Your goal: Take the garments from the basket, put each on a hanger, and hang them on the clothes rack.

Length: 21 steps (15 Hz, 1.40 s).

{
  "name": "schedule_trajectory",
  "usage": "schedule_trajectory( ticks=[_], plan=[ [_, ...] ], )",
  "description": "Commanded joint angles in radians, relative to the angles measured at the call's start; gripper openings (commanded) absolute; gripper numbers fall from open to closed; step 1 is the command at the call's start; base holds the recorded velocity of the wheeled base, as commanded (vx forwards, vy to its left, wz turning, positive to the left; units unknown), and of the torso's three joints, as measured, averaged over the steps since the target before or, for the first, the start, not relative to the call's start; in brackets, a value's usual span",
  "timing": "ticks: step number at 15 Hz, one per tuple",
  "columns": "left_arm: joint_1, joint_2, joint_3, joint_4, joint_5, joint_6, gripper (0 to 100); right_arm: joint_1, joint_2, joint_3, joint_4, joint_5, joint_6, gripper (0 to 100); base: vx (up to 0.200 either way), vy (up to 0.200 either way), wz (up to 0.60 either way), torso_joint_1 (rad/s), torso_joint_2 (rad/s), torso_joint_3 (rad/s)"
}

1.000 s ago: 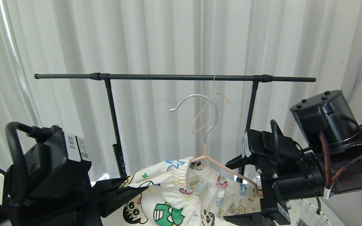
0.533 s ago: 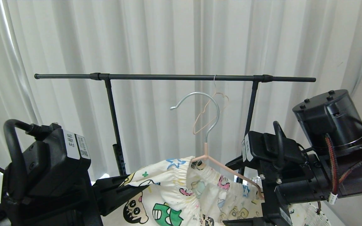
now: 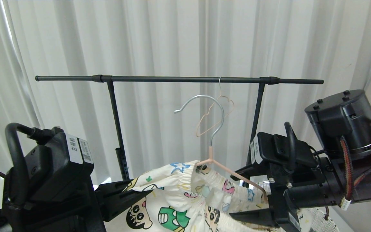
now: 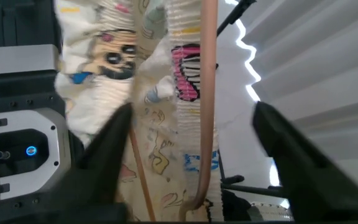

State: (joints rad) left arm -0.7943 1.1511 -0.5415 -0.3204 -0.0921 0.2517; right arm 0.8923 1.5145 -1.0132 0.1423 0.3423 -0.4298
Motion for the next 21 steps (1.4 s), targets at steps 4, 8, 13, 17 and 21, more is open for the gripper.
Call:
schedule_trajectory(
  ticks=[4, 8, 13, 17, 21],
  plan=[
    [0.0, 0.001, 0.0, 0.0, 0.0, 0.0, 0, 0.004, 0.0, -0.001, 0.002, 0.0, -0.004, 0, 0.0, 0.0, 0.0, 0.0, 0.0, 0.0],
    [-0.002, 0.001, 0.0, 0.0, 0.0, 0.0, 0, 0.004, 0.0, -0.002, 0.0, -0.023, -0.004, 0, 0.0, 0.0, 0.0, 0.0, 0.0, 0.0],
    [0.0, 0.002, 0.006, 0.0, 0.005, 0.014, 100, 0.004, -0.017, -0.008, -0.001, -0.039, -0.012, 0, 0.0, 0.0, 0.0, 0.0, 0.0, 0.0],
    [0.006, -0.004, 0.021, 0.0, 0.005, 0.006, 100, -0.009, -0.056, -0.005, -0.001, -0.06, -0.021, 0, 0.0, 0.0, 0.0, 0.0, 0.0, 0.0],
    [0.006, -0.007, 0.029, 0.0, 0.005, 0.006, 100, -0.053, -0.074, -0.005, -0.006, -0.069, -0.023, 0, 0.0, 0.0, 0.0, 0.0, 0.0, 0.0]
  ],
)
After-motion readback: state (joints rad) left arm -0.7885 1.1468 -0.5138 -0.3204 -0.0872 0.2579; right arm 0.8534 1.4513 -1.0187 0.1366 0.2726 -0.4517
